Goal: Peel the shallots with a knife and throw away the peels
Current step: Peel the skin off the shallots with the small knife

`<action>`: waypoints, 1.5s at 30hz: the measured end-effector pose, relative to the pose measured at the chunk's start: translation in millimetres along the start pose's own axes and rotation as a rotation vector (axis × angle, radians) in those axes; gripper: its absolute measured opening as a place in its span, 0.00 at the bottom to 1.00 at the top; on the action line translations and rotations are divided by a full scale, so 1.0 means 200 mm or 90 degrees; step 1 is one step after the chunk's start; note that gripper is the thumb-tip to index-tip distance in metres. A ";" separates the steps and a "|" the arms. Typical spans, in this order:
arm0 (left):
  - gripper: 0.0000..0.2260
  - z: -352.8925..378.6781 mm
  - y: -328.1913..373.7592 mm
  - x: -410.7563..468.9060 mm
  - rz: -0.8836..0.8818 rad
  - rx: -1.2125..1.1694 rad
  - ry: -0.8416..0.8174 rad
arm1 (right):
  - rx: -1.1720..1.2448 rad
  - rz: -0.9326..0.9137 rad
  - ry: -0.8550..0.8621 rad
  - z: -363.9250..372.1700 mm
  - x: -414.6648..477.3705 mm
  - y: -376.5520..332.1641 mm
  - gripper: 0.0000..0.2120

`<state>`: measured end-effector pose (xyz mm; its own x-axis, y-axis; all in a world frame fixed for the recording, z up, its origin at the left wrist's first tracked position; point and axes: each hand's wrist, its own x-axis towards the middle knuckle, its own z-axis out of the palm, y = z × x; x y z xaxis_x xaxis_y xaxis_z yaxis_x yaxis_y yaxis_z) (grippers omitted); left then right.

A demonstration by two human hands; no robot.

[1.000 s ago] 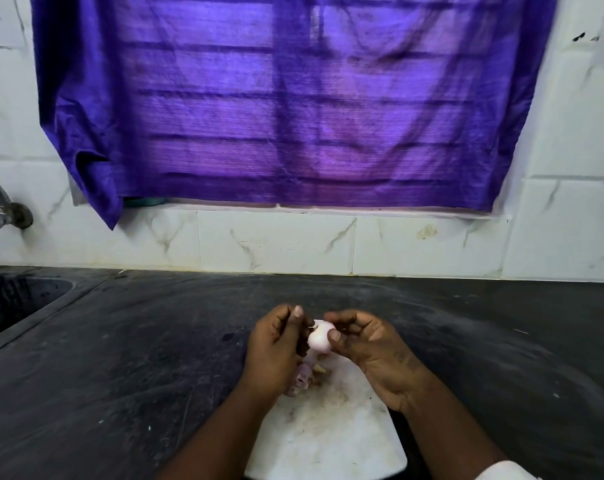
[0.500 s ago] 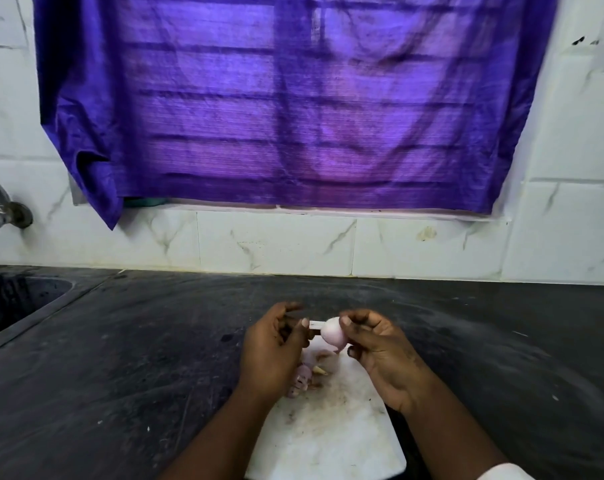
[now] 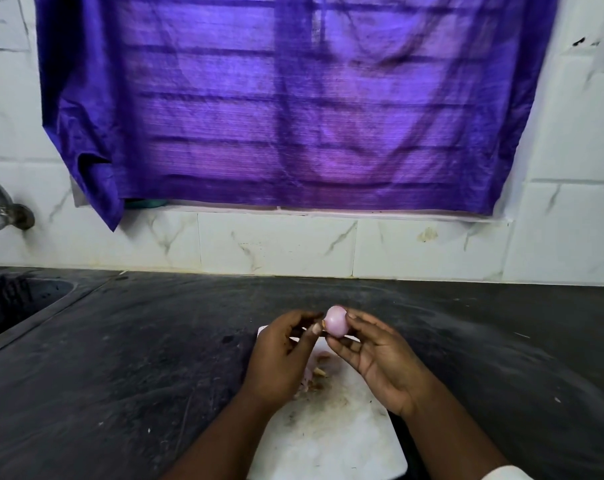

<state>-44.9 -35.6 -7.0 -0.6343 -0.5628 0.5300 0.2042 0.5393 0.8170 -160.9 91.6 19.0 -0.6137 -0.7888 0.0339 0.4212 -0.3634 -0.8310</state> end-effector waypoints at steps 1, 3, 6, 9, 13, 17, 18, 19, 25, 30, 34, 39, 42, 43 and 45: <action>0.07 0.00 0.00 0.00 -0.004 -0.014 -0.006 | -0.008 0.000 -0.001 0.00 0.00 0.00 0.14; 0.06 0.01 0.00 -0.01 -0.025 -0.041 -0.013 | -0.035 0.001 -0.001 0.00 0.00 0.01 0.13; 0.06 0.00 -0.01 0.01 -0.047 -0.086 0.000 | -0.069 0.004 0.000 0.00 0.00 0.01 0.12; 0.11 0.00 0.00 0.02 -0.066 -0.176 0.004 | -0.102 0.005 -0.009 0.01 -0.01 0.02 0.13; 0.19 0.01 0.00 0.02 -0.063 -0.209 -0.018 | -0.233 -0.020 -0.004 0.02 -0.03 0.03 0.17; 0.24 0.00 -0.01 0.02 -0.061 -0.247 -0.053 | -0.250 -0.049 -0.014 0.03 -0.04 0.01 0.16; 0.25 0.00 -0.01 0.02 -0.061 -0.247 -0.060 | -0.250 -0.053 -0.019 0.03 -0.05 0.00 0.16; 0.26 -0.01 -0.01 0.03 -0.059 -0.243 -0.067 | -0.253 -0.056 -0.026 0.03 -0.05 0.00 0.17; 0.30 -0.03 -0.03 0.04 -0.055 -0.230 -0.107 | -0.294 -0.070 -0.045 0.02 -0.06 0.00 0.16; 0.32 -0.02 -0.04 0.04 -0.069 -0.241 -0.097 | -0.305 -0.085 -0.019 0.02 -0.06 0.01 0.13; 0.32 -0.01 -0.02 0.03 -0.066 -0.240 -0.048 | -0.283 -0.065 0.001 0.04 -0.05 0.03 0.11; 0.30 0.02 0.02 0.01 -0.011 -0.166 0.015 | -0.216 -0.004 0.040 0.05 -0.02 0.06 0.13; 0.27 0.03 0.05 0.01 -0.002 -0.171 0.042 | -0.151 0.035 0.037 0.04 -0.02 0.06 0.14; 0.27 0.03 0.05 0.01 -0.009 -0.193 0.042 | -0.140 0.037 0.029 0.04 -0.02 0.05 0.13; 0.27 0.01 0.04 0.02 -0.023 -0.225 0.024 | -0.148 0.021 0.018 0.04 -0.03 0.04 0.11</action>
<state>-47.6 -31.6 0.0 -0.6198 -0.6036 0.5015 0.4308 0.2724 0.8603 -149.4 89.4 16.5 -0.6219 -0.7831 -0.0074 0.2778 -0.2118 -0.9370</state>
